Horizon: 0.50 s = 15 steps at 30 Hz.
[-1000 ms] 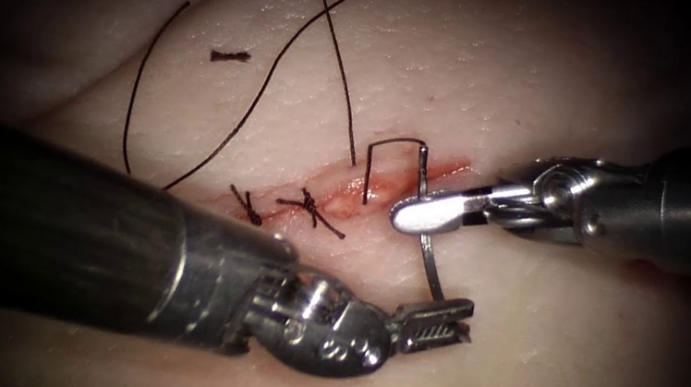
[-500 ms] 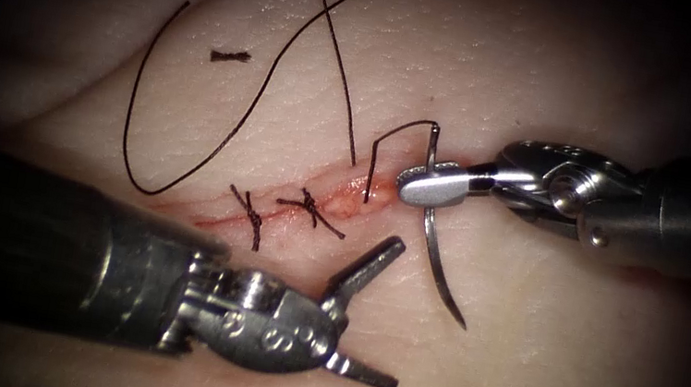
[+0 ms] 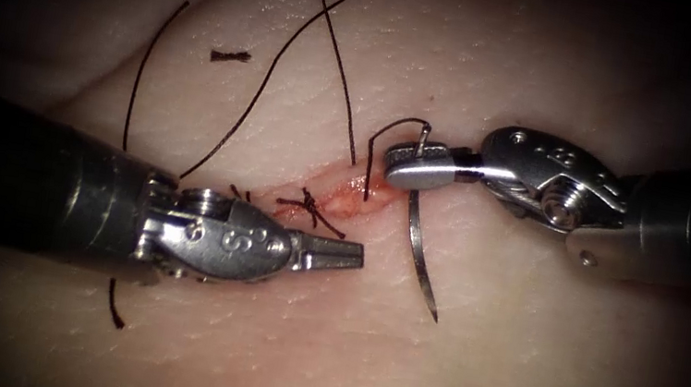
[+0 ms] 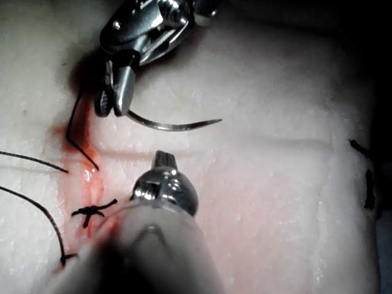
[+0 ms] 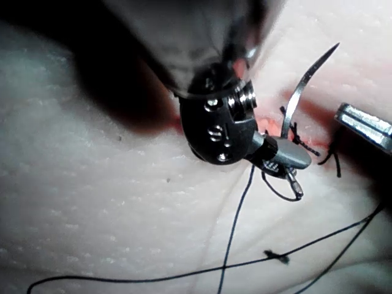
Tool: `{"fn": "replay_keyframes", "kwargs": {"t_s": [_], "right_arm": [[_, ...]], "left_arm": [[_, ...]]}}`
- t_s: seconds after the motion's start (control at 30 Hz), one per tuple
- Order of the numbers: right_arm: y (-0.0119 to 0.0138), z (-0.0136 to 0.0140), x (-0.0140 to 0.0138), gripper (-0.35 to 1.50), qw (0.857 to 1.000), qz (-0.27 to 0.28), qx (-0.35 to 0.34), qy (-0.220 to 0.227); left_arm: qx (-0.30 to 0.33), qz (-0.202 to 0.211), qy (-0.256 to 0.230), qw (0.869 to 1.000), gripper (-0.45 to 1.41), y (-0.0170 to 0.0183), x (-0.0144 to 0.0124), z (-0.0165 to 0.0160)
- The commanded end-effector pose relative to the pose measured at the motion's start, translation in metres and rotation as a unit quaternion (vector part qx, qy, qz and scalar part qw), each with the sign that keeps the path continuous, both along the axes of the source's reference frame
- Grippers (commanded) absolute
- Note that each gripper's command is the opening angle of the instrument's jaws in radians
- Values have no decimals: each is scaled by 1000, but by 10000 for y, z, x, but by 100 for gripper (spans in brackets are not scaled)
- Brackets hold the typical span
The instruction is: Wound Closure
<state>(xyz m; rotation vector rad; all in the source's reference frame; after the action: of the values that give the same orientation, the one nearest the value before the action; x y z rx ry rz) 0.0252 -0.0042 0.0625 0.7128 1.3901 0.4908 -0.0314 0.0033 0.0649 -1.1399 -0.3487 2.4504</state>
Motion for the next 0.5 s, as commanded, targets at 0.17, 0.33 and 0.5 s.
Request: {"fn": "replay_keyframes", "kwargs": {"t_s": [0.17, 0.33, 0.5], "right_arm": [[-6, 4, 13, -35, 999, 0, -49, 14], [0, 5, 18, -35, 996, 7, -85, 19], [5, 4, 19, -35, 995, 20, -100, 25]], "left_arm": [[6, -8, 52, 999, -45, 3, -4, 33], [12, -10, 90, 996, -45, 13, -18, 46], [19, 11, 105, 994, -45, 8, -22, 65]]}}
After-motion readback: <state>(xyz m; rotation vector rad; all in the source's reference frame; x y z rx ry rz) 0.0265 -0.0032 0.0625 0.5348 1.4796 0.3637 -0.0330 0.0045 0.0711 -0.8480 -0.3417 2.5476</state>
